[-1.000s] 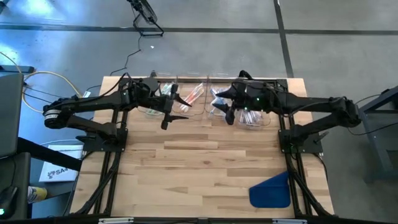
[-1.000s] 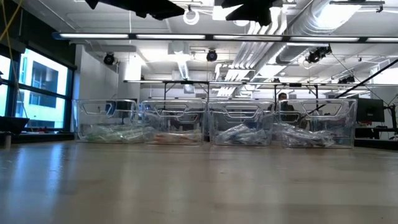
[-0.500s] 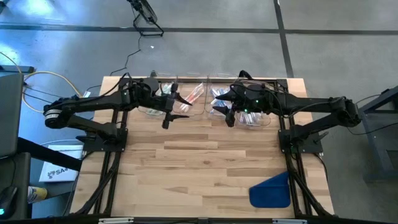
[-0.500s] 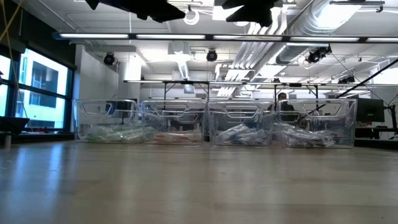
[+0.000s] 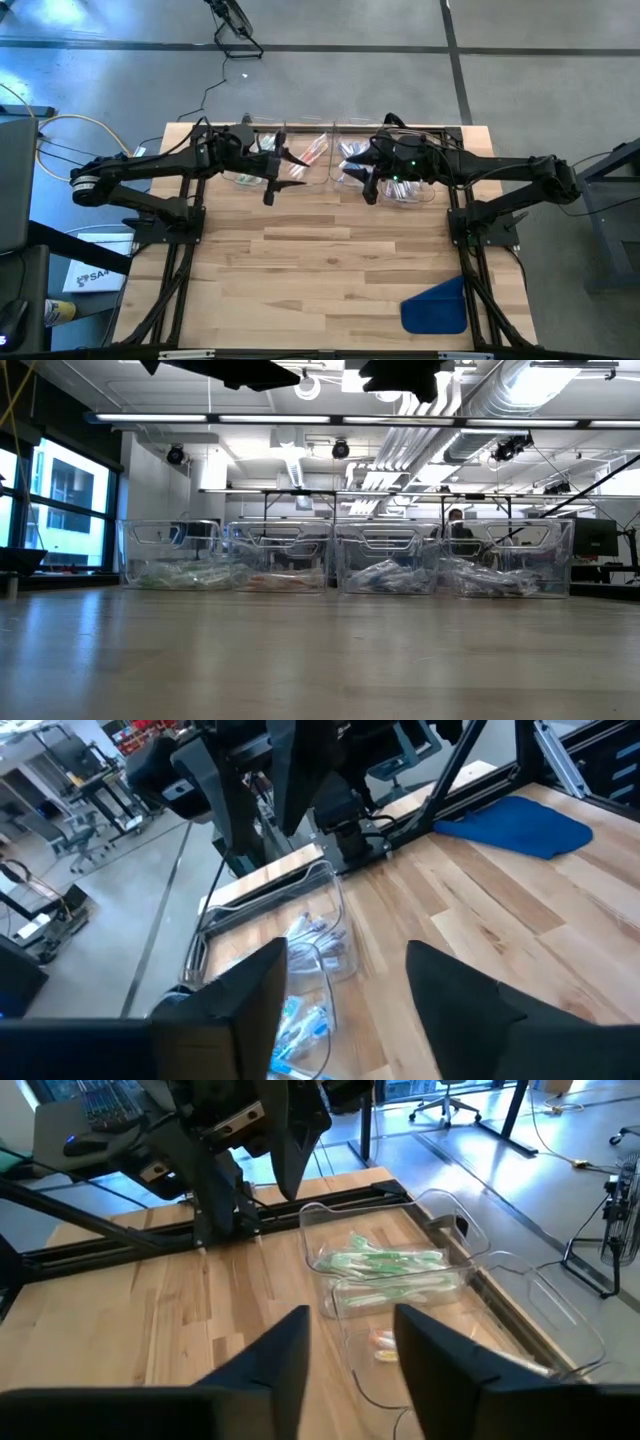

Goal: Pick & Place Toothbrushes
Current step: Return to Home Position

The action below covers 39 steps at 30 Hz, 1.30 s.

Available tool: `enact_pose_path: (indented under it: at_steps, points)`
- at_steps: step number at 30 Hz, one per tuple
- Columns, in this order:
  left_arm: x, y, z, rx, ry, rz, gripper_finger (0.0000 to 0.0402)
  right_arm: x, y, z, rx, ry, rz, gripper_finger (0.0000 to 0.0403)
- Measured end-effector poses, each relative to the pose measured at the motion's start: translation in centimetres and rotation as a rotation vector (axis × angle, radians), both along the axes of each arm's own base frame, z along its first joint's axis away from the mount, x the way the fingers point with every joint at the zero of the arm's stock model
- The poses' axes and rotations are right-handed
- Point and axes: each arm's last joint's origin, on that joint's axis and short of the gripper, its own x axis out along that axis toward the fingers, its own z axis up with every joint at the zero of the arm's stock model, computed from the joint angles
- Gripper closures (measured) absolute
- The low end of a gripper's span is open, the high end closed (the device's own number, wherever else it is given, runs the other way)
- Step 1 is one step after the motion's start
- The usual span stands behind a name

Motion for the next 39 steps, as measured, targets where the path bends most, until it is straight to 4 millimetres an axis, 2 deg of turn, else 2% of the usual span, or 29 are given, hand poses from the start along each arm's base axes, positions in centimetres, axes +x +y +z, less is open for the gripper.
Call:
enact_pose_path:
  at_steps: [8,16,22,39]
  points:
    - [0.0,0.0,0.01,0.004,-0.001,-0.001,0.0319,-0.02,-0.19,0.01,-0.022,0.005,0.001,0.0386]
    - [-0.01,-0.01,-0.06,0.002,0.006,-0.001,0.0392,-0.02,-0.18,0.02,-0.022,0.004,0.002,0.039]
    - [-0.01,0.0,-0.06,0.05,0.005,-0.011,0.0396,-0.02,-0.18,0.01,-0.022,0.004,0.002,0.0392]
    - [-0.12,-0.04,-0.47,0.031,0.048,-0.012,0.0401,-0.02,-0.18,0.01,-0.009,0.001,-0.003,0.0391]
